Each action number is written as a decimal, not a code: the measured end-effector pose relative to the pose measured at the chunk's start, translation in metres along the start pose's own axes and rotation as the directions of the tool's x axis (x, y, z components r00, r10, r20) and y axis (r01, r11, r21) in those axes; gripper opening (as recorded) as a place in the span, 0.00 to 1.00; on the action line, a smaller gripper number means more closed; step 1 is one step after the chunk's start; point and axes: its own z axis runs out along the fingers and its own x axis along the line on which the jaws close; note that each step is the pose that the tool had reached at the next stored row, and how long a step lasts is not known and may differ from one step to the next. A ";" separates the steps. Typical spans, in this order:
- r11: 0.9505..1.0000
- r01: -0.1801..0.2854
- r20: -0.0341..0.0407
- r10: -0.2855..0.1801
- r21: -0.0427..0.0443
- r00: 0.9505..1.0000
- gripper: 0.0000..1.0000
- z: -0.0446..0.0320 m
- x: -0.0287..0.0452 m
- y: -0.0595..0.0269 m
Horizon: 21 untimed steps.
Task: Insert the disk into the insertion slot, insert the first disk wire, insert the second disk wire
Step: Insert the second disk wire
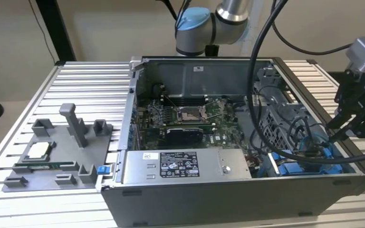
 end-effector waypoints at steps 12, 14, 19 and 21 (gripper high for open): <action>1.000 -0.003 0.011 0.004 -0.031 1.000 1.00 -0.0005 0.0037 -0.0115; 1.000 -0.003 0.011 0.004 -0.031 1.000 1.00 -0.0005 0.0038 -0.0116; 0.999 0.001 0.011 -0.001 -0.033 1.000 1.00 -0.0007 0.0050 -0.0121; 0.999 0.004 0.010 -0.003 -0.034 1.000 1.00 -0.0008 0.0063 -0.0123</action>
